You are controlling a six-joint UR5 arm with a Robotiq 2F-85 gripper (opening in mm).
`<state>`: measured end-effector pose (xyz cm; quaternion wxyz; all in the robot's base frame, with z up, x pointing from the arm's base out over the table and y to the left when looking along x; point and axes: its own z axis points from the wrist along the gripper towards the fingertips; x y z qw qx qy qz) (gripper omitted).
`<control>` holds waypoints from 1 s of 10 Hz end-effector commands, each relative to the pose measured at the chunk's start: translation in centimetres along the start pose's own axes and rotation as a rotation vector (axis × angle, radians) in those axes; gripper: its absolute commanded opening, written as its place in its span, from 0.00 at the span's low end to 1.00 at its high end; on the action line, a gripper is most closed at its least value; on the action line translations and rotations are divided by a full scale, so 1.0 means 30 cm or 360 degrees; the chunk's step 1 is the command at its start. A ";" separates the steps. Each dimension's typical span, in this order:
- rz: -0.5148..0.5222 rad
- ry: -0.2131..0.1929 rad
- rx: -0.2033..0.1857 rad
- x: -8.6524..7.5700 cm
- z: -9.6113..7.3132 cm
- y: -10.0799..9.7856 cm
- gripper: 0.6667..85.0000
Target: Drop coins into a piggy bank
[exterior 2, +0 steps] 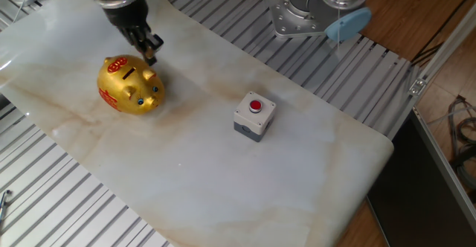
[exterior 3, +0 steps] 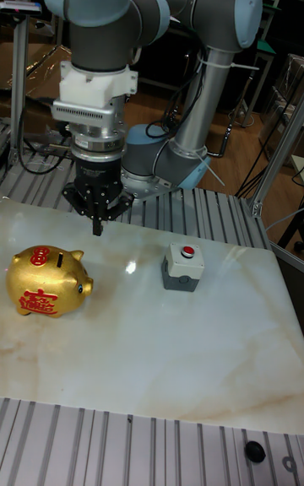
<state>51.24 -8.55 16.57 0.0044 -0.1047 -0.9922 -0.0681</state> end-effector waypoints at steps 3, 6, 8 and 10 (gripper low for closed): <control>0.0142 -0.0155 0.0266 0.018 -0.069 -0.129 0.00; 0.0208 -0.0258 0.0277 -0.015 -0.090 -0.175 0.00; 0.0179 -0.0307 0.0191 -0.044 -0.088 -0.197 0.00; 0.0150 -0.0279 0.0211 -0.035 -0.088 -0.214 0.00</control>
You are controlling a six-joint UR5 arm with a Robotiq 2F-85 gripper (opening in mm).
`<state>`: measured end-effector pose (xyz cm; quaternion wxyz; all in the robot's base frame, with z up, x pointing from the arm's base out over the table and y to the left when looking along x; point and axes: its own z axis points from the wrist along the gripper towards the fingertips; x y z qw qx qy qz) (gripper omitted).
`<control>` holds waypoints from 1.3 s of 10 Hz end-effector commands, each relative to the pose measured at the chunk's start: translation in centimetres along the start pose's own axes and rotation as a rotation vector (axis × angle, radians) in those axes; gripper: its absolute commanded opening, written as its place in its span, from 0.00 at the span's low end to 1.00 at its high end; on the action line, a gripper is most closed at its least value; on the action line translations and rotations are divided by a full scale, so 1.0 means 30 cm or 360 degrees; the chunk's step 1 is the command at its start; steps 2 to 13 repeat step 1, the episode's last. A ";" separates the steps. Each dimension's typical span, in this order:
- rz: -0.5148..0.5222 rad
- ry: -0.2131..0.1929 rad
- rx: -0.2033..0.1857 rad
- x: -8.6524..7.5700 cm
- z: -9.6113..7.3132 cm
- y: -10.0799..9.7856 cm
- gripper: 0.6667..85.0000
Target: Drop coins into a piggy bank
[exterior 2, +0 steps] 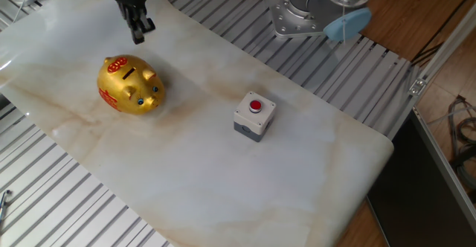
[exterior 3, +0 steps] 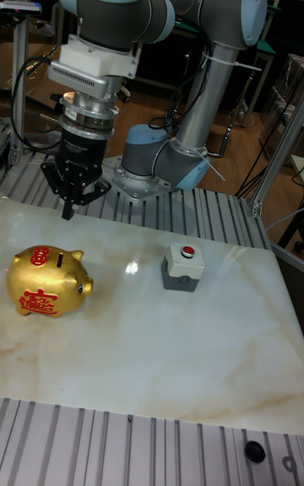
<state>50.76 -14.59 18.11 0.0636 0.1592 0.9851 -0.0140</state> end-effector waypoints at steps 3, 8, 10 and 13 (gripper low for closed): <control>-0.0022 -0.0018 -0.0011 -0.012 0.000 -0.028 0.00; -0.0022 -0.0018 -0.0011 -0.012 0.000 -0.028 0.00; -0.0022 -0.0018 -0.0011 -0.012 0.000 -0.028 0.00; -0.0022 -0.0018 -0.0011 -0.012 0.000 -0.028 0.00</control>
